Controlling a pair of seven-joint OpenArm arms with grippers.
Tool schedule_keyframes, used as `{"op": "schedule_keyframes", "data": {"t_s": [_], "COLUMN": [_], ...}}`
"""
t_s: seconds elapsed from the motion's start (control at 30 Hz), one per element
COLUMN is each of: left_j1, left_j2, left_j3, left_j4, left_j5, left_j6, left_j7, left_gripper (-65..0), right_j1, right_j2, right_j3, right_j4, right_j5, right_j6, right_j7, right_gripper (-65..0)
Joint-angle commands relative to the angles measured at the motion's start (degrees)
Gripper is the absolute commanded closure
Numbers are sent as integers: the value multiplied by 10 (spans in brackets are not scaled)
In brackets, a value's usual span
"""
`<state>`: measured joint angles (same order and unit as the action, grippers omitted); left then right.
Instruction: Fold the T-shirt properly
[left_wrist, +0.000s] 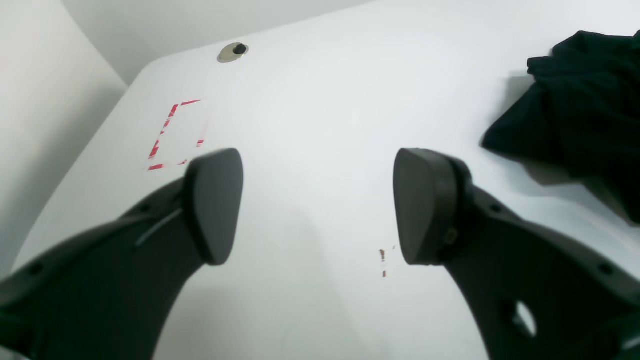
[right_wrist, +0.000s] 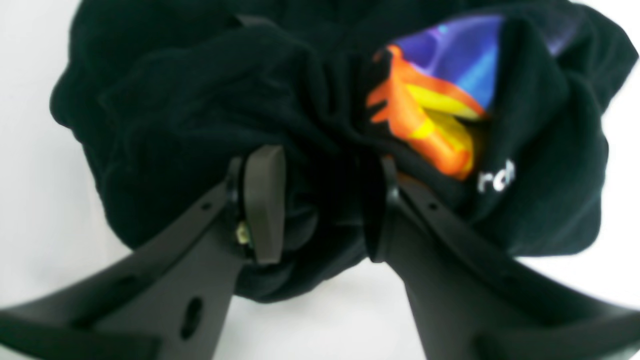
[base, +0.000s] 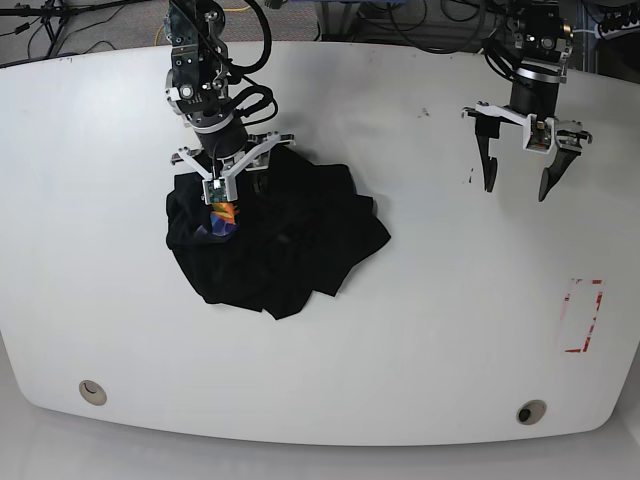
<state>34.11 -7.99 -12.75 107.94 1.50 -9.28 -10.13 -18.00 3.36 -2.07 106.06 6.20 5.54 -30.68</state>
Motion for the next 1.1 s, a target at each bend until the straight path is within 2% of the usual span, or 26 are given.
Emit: {"op": "schedule_keyframes", "data": {"t_s": [0.0,0.07,0.13,0.27,0.4,0.8,1.07], "left_j1": [1,1,-2,-3,-4,-2,-2], "left_j2": [-3,-2,-3,-2,-2,-2,-2], "left_j3": [-3,-2,0,1,1,-3,-2], "left_j4": [8,8,8,8,8,8,7], "left_j5": [-3,-3,-4,-4,-4,-5,-5], "left_j6": [1,1,1,1,1,2,2], "left_j7": [-18,-18,-20,-21,-21,-21,-20], "left_gripper": [-442,-443,-444,-444,-444,-447,-447], "right_j1": [5,7,12,18,21,20,29], "right_j2": [-1,-2,0,1,2,6,6], "right_j3": [1,1,-4,-7,-6,-2,-1], "right_j4": [14,14,21,20,21,11,6], "right_j5": [3,3,4,4,4,8,12], "right_j6": [-1,-1,-1,-1,-1,2,2], "right_j7": [12,13,10,10,9,2,-15], "right_gripper": [-250,-245,-203,-172,-164,-279,-278]}}
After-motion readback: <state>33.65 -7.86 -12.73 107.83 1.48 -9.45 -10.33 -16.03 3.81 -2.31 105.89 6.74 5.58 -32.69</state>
